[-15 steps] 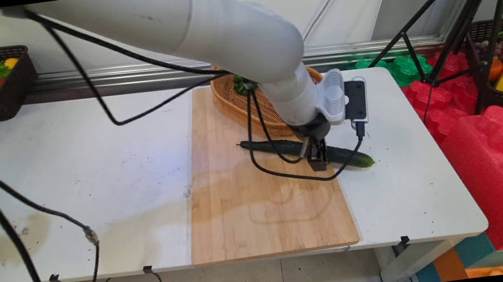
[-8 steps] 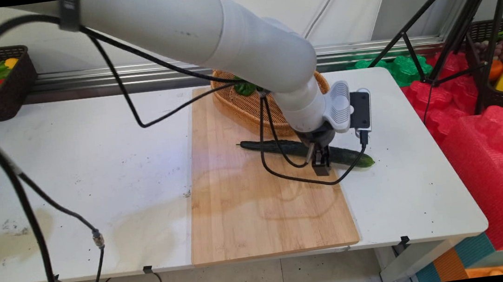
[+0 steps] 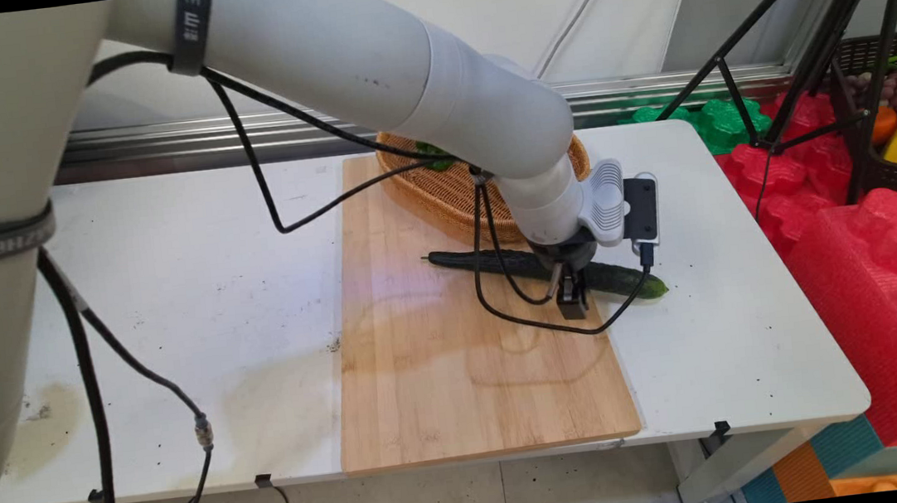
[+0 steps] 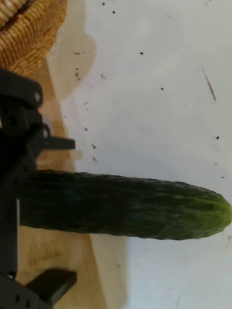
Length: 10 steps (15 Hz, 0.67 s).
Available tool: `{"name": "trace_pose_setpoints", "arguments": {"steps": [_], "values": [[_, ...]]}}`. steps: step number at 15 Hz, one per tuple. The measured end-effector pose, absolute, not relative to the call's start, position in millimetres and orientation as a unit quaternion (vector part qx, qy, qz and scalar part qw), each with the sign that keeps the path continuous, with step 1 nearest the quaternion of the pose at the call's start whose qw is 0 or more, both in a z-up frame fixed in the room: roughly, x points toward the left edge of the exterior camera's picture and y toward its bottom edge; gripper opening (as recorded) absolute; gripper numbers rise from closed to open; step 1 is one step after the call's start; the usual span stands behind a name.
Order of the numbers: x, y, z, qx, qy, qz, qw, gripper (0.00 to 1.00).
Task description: Pick up the cucumber from the cutting board, then place the picked object in the vegetable basket
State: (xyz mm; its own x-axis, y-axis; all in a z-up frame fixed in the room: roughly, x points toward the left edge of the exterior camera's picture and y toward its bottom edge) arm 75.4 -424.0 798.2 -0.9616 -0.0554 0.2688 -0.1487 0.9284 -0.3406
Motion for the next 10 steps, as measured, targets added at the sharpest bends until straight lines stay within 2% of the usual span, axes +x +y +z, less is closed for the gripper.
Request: {"name": "trace_pose_setpoints", "arguments": {"steps": [1,2,7,10], "values": [[75,-425,796,0.052,-0.974,0.181,0.128,1.00],[75,-425,795,0.052,-0.974,0.180,0.127,0.00],[78,-419,798,0.055,-0.973,0.182,0.131,0.00],[86,-409,814,0.062,-0.971,0.190,0.133,0.00]]}}
